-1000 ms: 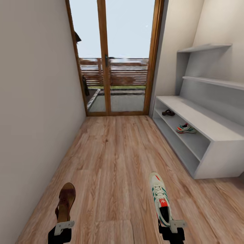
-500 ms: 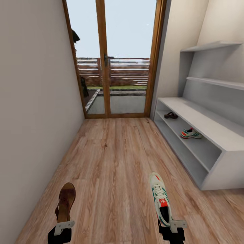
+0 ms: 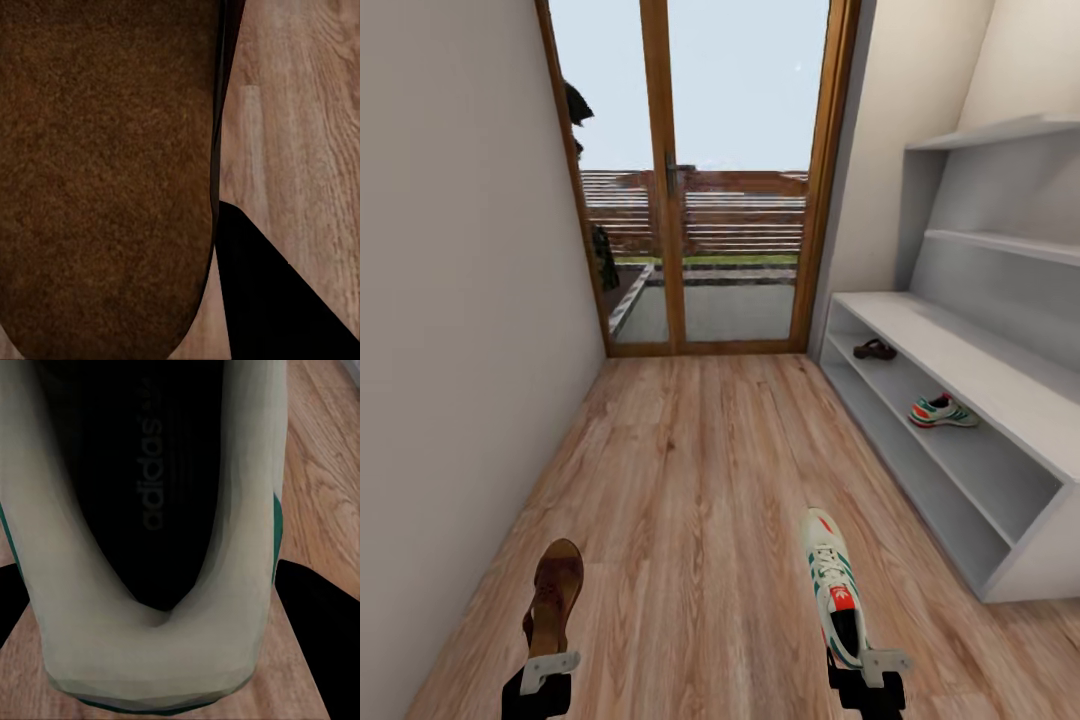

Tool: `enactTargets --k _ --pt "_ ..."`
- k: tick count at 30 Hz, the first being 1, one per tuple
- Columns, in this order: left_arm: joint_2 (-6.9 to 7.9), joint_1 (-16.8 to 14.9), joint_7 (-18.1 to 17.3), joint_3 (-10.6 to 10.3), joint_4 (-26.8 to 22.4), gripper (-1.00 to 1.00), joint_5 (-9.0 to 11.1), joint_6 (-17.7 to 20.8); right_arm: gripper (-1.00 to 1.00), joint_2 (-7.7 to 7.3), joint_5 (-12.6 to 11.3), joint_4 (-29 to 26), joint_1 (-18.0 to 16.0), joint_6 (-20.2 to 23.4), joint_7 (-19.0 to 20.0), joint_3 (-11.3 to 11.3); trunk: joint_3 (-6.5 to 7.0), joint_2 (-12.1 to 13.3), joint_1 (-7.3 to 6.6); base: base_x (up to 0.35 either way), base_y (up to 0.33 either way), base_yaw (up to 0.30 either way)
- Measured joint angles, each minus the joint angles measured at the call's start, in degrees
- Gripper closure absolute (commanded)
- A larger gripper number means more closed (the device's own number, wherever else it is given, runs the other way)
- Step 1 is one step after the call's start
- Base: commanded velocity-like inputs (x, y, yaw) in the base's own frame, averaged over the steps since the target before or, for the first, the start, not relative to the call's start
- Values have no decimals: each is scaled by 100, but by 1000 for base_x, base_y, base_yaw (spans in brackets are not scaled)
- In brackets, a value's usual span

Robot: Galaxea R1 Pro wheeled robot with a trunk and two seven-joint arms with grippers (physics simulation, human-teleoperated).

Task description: Pick up the two gym shoes and the two sandals from the corridor floor and place them onto the hallstand (shoe rack) in the corridor, making sure they are on the rack and not on the floor. Arrange them so the two gym shoes are next to each other and the two sandals are next to each other.

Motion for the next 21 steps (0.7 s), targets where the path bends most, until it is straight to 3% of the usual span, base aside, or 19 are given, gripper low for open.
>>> enactTargets --k 21 --pt "0 2 0 0 8 100 -3 0 100 9 0 -7 -2 0 -4 -3 0 0 0 336 122 0"
